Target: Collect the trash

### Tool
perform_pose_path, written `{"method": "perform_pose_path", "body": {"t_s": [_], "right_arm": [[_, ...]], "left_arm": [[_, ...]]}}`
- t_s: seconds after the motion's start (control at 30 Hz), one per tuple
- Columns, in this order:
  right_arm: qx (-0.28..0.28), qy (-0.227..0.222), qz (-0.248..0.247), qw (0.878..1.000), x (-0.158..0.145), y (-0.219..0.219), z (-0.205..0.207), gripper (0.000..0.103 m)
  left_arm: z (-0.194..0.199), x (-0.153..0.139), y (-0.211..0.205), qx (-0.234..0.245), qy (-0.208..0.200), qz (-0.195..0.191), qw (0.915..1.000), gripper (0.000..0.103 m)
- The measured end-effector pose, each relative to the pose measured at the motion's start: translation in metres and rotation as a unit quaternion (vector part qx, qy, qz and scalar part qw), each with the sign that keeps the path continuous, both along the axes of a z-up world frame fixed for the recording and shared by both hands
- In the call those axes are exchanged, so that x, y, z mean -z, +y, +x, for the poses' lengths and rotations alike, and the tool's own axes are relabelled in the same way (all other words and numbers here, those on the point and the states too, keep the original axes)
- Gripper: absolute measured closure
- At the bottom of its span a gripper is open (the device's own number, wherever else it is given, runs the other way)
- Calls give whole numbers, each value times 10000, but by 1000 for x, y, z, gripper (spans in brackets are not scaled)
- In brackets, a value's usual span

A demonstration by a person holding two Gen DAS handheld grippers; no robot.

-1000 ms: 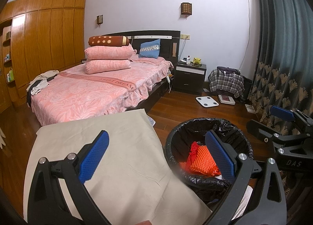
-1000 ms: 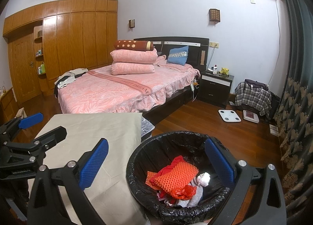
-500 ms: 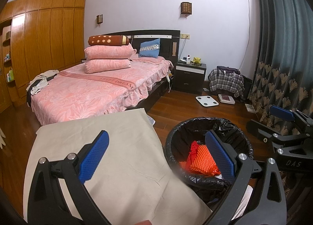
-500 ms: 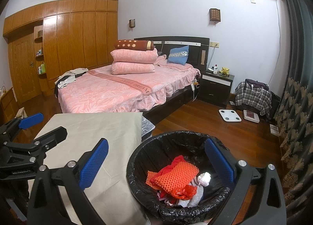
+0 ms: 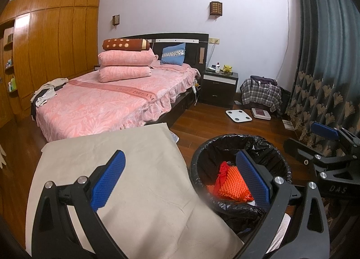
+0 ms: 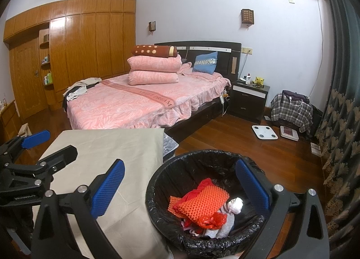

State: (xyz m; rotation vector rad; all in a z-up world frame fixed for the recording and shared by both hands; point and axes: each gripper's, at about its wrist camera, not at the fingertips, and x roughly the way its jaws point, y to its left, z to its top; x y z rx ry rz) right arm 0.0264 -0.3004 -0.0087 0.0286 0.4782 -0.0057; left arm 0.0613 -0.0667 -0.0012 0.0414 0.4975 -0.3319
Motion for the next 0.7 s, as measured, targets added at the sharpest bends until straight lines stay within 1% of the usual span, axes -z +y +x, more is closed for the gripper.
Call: {"method": "perform_pose_path", "body": {"t_s": [0.7], "right_arm": [[-18,-4,-6,10000,3,2,2,6]], "left_arm": [[0,7,-1,10,21,6,10000,7]]}}
